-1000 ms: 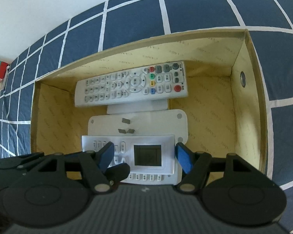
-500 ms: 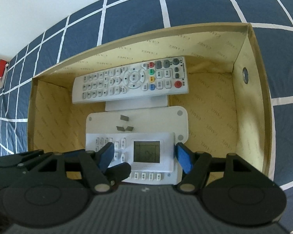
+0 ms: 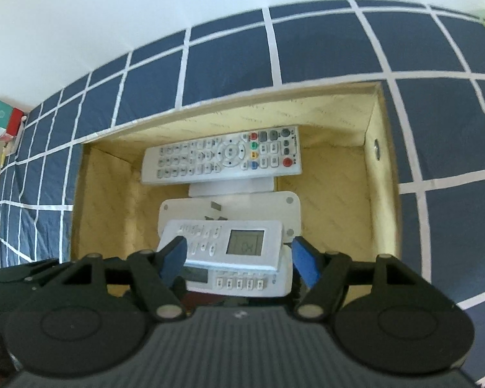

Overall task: Organize objects
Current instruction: 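Raise the open right gripper out of the box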

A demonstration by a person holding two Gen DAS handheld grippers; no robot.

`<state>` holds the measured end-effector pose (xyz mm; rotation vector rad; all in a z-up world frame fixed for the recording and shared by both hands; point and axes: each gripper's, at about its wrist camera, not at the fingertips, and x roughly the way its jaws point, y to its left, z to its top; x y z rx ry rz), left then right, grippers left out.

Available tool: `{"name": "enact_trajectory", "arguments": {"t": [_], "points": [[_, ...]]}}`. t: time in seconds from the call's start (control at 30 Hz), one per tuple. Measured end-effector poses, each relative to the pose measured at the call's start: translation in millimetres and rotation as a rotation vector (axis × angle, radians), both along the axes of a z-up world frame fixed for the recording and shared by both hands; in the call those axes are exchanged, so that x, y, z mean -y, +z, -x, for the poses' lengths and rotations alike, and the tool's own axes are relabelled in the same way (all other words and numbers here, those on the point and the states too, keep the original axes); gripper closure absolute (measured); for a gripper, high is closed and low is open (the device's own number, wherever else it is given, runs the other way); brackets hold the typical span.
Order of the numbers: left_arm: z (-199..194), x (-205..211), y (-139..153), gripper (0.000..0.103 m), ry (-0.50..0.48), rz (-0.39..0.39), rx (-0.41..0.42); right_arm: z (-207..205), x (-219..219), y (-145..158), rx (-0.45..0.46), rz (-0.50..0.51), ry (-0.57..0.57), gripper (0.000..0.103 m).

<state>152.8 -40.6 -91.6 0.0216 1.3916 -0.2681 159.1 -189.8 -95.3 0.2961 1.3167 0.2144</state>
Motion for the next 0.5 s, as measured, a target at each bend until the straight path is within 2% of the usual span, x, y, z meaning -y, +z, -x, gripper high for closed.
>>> {"name": "enact_trajectory", "arguments": {"t": [0.37, 0.5], "points": [[29.1, -26.6, 37.8, 0.027, 0.076, -0.03, 0.092, 38.5, 12.0, 42.2, 0.076, 0.04, 0.008, 0.028], [38.4, -30.6, 50.4, 0.023, 0.078, -0.041, 0.128, 51.5, 15.3, 52.4, 0.094, 0.053, 0.008, 0.022]]}}
